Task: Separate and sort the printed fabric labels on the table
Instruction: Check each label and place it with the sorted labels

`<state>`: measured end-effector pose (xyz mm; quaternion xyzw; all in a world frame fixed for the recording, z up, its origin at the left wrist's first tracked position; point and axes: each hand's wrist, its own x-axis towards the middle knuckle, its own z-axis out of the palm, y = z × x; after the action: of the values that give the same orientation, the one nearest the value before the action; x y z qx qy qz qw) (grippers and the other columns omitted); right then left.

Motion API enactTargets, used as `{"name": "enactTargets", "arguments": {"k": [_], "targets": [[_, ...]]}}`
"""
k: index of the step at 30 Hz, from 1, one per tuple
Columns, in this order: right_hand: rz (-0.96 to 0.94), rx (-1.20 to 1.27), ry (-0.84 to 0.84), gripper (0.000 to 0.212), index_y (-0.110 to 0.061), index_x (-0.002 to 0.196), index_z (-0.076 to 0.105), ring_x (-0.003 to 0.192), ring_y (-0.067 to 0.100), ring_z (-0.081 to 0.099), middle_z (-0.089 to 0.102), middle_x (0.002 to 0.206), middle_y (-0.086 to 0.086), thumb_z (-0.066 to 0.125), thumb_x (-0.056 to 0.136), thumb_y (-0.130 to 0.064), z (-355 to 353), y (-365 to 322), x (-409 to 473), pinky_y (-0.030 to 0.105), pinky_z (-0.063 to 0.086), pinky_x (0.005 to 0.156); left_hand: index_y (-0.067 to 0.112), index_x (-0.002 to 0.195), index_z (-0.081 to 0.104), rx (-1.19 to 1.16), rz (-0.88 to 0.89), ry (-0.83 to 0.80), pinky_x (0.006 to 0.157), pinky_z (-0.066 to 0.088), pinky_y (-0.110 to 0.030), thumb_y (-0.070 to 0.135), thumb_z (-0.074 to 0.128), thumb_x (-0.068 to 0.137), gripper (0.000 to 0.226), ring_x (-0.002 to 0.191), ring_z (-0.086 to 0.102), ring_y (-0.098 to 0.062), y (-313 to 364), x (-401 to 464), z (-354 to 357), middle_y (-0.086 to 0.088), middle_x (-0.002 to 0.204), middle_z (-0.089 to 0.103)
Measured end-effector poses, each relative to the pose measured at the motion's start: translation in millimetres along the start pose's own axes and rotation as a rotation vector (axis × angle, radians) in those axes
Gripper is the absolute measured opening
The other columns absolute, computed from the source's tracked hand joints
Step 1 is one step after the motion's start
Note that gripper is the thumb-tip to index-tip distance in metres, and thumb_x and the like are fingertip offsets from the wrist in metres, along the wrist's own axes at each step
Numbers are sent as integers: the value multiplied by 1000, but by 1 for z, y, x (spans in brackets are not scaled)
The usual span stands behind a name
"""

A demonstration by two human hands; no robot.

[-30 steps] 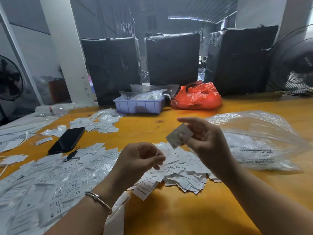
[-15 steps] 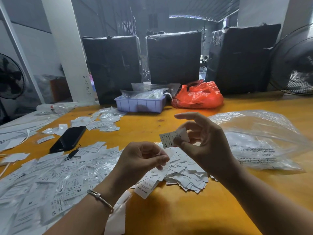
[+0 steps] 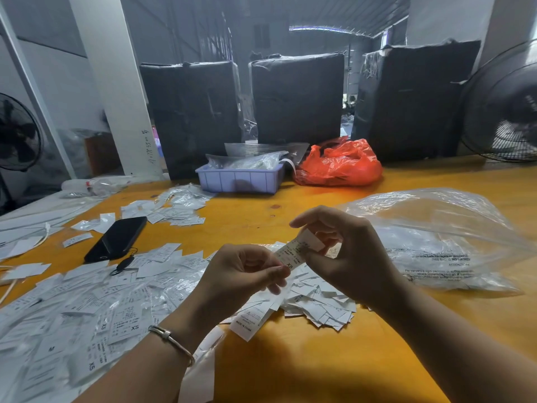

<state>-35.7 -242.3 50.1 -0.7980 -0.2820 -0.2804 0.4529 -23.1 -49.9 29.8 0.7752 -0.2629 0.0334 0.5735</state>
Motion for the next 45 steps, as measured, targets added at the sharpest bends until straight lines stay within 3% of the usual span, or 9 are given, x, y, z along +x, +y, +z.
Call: {"name": "enactTargets", "arguments": {"k": [6,13,24,29,34,37,39,42,45], "targets": [[6,-112,-112,34,-22,99,69,66,20,64,69,78,-9,70,72,-3,4,1,-1,42,52,64,2,83,74,45,1,-17,59,52,-24,25,73,75,24,63,69,-18,-2,0,0,-8,72,74],[45,-32,15,22,-15,96,72,70,11,65,70,79,-6,73,78,-2,0,4,3,30,54,64,10,83,74,61,-12,22,57,49,-20,25,70,80,16,63,70,-15,-1,0,-2,-4,74,75],[26,-52,-61,14,-13,85,77,68,7,66,72,77,-5,75,76,-3,9,5,-2,18,52,60,5,87,75,25,-5,0,60,53,-20,19,73,78,16,69,73,-19,-3,0,-1,-8,78,76],[34,-8,-160,5,-14,83,77,79,7,64,68,84,-6,73,80,-12,11,7,-3,27,53,62,11,82,75,12,-8,25,65,58,-24,30,72,71,22,76,74,-20,-2,0,-1,-5,79,76],[77,38,-171,8,-11,81,77,80,8,63,68,85,-4,73,83,-16,8,12,-1,24,51,61,6,85,74,31,-39,37,65,58,-24,26,72,75,23,76,72,-18,-1,0,-1,-5,79,75],[129,-65,-87,7,-15,81,76,71,4,62,69,80,-8,70,82,-12,5,19,0,23,50,61,12,89,73,39,-103,99,66,57,-23,11,73,82,7,77,72,-18,-4,3,-3,-6,81,76],[206,-231,-43,13,-18,84,76,71,7,63,71,81,-7,65,81,-12,2,28,0,32,54,65,14,86,73,90,-151,158,64,57,-24,8,72,84,6,75,72,-15,-7,4,-6,-4,79,76],[321,-495,-6,17,-18,93,74,81,15,64,73,93,-1,60,84,-15,-6,43,2,35,54,72,19,76,71,321,-217,274,60,52,-29,12,69,83,10,69,68,-9,-13,5,-13,3,72,73],[427,-680,61,28,-18,107,69,99,23,62,71,107,4,57,83,-12,-18,54,4,37,46,89,17,68,67,551,-302,375,58,44,-31,18,61,82,15,63,58,-18,-17,7,-23,4,62,65]]}}
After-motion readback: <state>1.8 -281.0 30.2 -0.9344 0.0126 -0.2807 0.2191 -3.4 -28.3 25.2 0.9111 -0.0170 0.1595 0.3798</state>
